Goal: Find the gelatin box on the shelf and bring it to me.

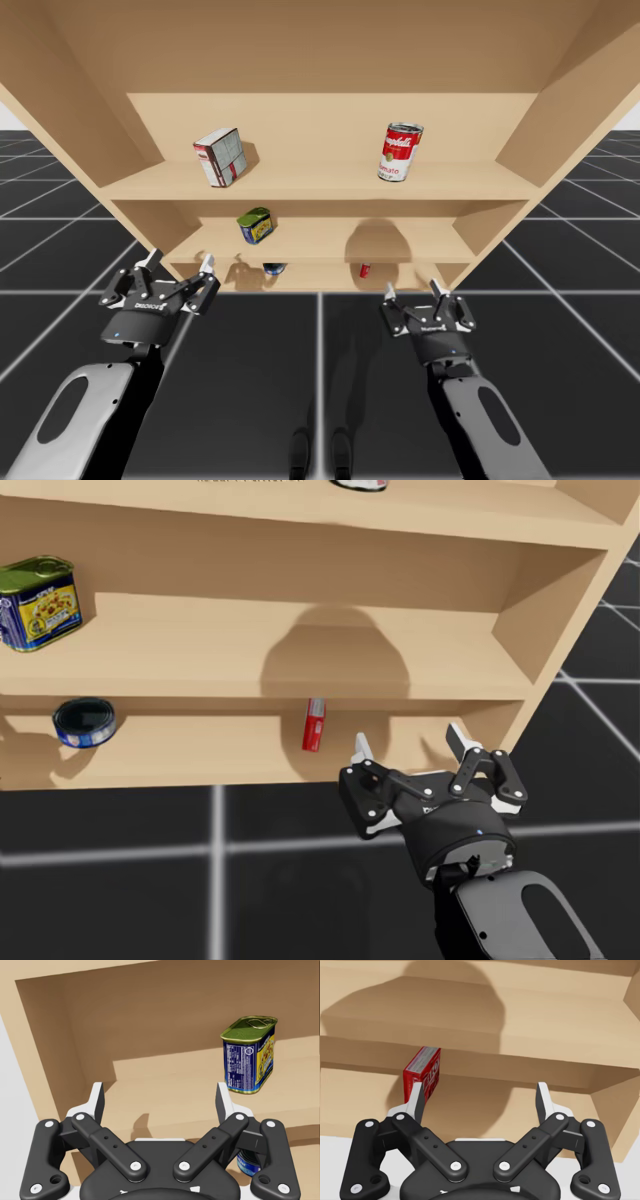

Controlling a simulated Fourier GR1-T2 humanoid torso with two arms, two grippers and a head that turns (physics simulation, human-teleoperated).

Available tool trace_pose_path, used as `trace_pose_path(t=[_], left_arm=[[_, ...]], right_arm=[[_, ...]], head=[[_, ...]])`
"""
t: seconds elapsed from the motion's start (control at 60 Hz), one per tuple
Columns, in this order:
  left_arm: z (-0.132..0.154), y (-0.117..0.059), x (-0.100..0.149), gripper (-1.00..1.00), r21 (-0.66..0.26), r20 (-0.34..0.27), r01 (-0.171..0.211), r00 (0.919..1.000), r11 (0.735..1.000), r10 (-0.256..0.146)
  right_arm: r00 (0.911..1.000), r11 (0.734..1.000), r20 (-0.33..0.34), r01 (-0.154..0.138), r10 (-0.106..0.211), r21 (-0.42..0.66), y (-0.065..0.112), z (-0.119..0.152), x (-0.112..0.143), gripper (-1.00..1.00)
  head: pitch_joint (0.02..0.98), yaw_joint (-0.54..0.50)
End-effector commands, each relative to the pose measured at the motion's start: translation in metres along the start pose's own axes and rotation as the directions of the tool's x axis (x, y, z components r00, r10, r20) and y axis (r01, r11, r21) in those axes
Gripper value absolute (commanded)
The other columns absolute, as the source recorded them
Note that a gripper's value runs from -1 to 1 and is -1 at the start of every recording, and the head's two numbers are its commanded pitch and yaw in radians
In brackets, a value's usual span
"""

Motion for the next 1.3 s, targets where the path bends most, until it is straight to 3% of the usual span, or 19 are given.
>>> trace_pose_path(t=[0.017,0.233,0.333,0.483,0.933,0.967,1.133,1.3], left_arm=[[0.0,0.0,-0.001,-1.0,-0.003,0.0,0.001,1.0,1.0,-0.001],[0.0,-0.001,-0.001,-1.0,-0.005,-0.001,0.001,1.0,1.0,-0.001],[0.0,-0.001,-0.001,-1.0,-0.009,-0.004,0.003,1.0,1.0,-0.003],[0.0,-0.001,-0.001,-1.0,-0.011,-0.004,0.002,1.0,1.0,-0.002],[0.0,-0.001,-0.001,-1.0,-0.01,-0.005,-0.002,1.0,1.0,0.001],[0.0,-0.001,-0.001,-1.0,-0.01,-0.005,-0.002,1.0,1.0,0.002],[0.0,-0.001,0.0,-1.0,-0.009,-0.005,-0.002,1.0,1.0,0.002],[0.0,-0.001,-0.001,-1.0,-0.01,-0.006,-0.002,1.0,1.0,0.002]], right_arm=[[0.9985,0.999,-0.027,-0.047,0.047,0.003,0.015,-0.015,-0.019,-1.0],[0.995,0.999,-0.085,-0.05,0.051,0.018,0.036,-0.036,-0.028,-1.0],[0.9926,0.996,-0.082,-0.09,0.09,-0.002,0.048,-0.048,-0.031,-1.0],[0.9897,0.994,-0.092,-0.11,0.109,-0.002,0.063,-0.062,-0.039,-1.0],[0.9871,0.996,-0.157,-0.042,0.028,-0.085,0.083,-0.114,-0.044,-1.0],[0.9852,0.995,-0.171,-0.022,0.006,-0.093,0.083,-0.119,-0.044,-1.0],[0.9791,0.996,-0.202,0.007,-0.026,-0.092,0.084,-0.129,-0.048,-1.0],[0.9676,0.996,-0.244,0.051,-0.067,-0.068,0.085,-0.133,-0.051,-1.0]], head=[[0.726,-0.2],[0.725,-0.2],[0.726,-0.2],[0.724,-0.2],[0.726,-0.2],[0.726,-0.19],[0.725,-0.19],[0.724,-0.19]])
